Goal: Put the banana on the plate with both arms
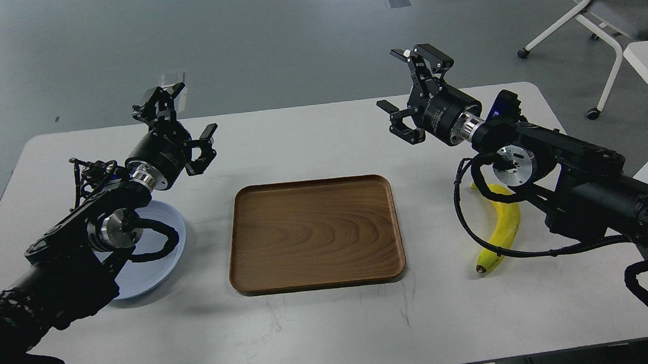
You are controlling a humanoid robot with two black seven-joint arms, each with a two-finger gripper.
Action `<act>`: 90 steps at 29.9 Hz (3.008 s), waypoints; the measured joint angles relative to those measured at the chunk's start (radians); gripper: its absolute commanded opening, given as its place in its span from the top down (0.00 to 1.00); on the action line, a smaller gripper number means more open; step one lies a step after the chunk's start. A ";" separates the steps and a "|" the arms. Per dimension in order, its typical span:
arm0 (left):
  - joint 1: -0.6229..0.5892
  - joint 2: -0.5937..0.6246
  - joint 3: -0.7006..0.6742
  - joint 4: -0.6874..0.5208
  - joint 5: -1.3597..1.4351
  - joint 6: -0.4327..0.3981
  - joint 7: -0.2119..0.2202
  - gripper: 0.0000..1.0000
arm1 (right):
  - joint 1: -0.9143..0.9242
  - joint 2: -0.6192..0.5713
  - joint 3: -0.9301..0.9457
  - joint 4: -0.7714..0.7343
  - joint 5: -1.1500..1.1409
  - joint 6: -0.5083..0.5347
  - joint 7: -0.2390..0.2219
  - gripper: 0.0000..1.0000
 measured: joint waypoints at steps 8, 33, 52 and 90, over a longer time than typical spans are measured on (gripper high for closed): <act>-0.008 0.034 0.013 -0.013 0.019 -0.032 -0.021 0.02 | -0.001 -0.028 0.013 -0.001 -0.003 0.004 -0.006 0.04; -0.008 0.026 0.007 -0.014 0.011 -0.038 0.020 0.02 | 0.003 -0.036 0.046 -0.005 0.011 -0.007 -0.007 0.04; -0.008 0.027 0.000 -0.016 0.002 -0.039 0.064 0.02 | 0.000 -0.036 0.049 -0.004 0.039 0.004 -0.045 0.01; -0.040 0.635 0.515 -0.543 1.264 0.665 -0.016 0.02 | -0.006 -0.037 0.029 -0.008 0.017 -0.022 -0.025 0.01</act>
